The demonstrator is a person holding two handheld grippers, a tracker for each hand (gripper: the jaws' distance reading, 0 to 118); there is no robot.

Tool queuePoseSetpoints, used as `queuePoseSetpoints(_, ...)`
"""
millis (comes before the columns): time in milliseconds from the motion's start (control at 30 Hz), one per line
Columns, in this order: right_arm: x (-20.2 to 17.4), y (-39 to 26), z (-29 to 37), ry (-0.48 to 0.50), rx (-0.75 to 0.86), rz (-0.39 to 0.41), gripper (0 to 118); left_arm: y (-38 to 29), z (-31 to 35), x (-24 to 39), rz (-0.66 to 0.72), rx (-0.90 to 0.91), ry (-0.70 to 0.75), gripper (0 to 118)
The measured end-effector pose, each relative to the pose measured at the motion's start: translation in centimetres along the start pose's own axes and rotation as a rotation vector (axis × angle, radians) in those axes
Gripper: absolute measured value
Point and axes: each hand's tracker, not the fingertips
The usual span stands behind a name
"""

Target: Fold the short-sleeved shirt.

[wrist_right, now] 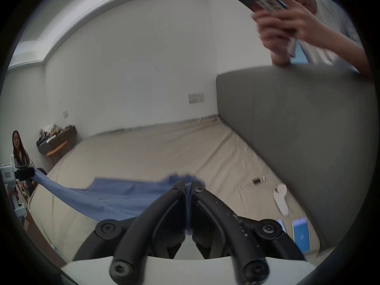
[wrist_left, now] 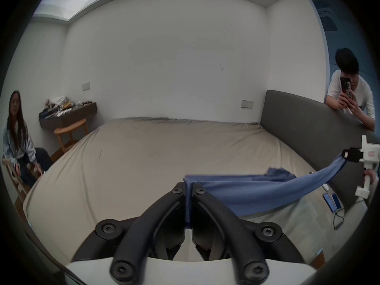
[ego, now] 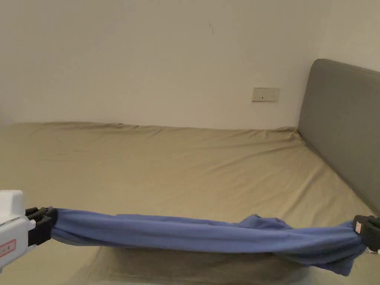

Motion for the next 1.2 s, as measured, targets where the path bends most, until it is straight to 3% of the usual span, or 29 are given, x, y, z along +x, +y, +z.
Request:
queuePoseSetpoints(167,1.1,-9.4,4.5,0.01,-0.148,-0.057,5,-8.7,5.4,0.3,0.03,-0.132,-0.014,3)
queuePoseSetpoints(200,1.3,-11.1,4.8,0.01,-0.179,-0.058,5,-10.2,5.8,0.3,0.024,-0.164,-0.017,3)
queuePoseSetpoints(267,1.3,-14.5,4.9,-0.023,-0.254,0.015,5,-13.1,6.5,0.5,0.056,-0.219,-0.008,3)
queuePoseSetpoints(333,2.2,-17.7,3.8,-0.006,-0.347,0.002,5,-15.9,6.7,0.3,0.095,-0.282,-0.02,3)
queuePoseSetpoints(433,3.0,-21.3,2.6,-0.028,-0.45,-0.022,5,-20.1,5.2,-0.8,0.045,-0.402,0.007,3)
queuePoseSetpoints(567,3.0,-23.7,1.3,-0.039,-0.526,0.069,5,-22.7,3.8,-1.1,0.094,-0.474,0.02,3)
queuePoseSetpoints(867,2.5,-23.8,0.4,-0.06,-0.552,0.07,7,-23.9,2.2,-1.0,0.108,-0.558,0.048,4)
queuePoseSetpoints(900,2.8,-23.2,0.7,-0.047,-0.528,0.05,16,-23.7,2.2,-1.1,0.134,-0.565,0.041,10)
queuePoseSetpoints(1000,3.6,-20.1,2.7,-0.04,-0.376,0.0,105,-22.3,3.6,-1.2,0.166,-0.526,0.052,109)
queuePoseSetpoints(1033,3.9,-18.7,3.5,-0.026,-0.312,-0.024,118,-21.0,4.5,-1.1,0.164,-0.446,0.013,118)
queuePoseSetpoints(1067,3.9,-16.9,4.9,-0.016,-0.206,-0.041,115,-19.6,5.8,-1.4,0.175,-0.343,-0.026,115)
queuePoseSetpoints(1200,4.3,-12.1,9.5,0.016,-0.041,-0.095,117,-14.9,10.3,-0.8,0.091,-0.145,0.033,116)
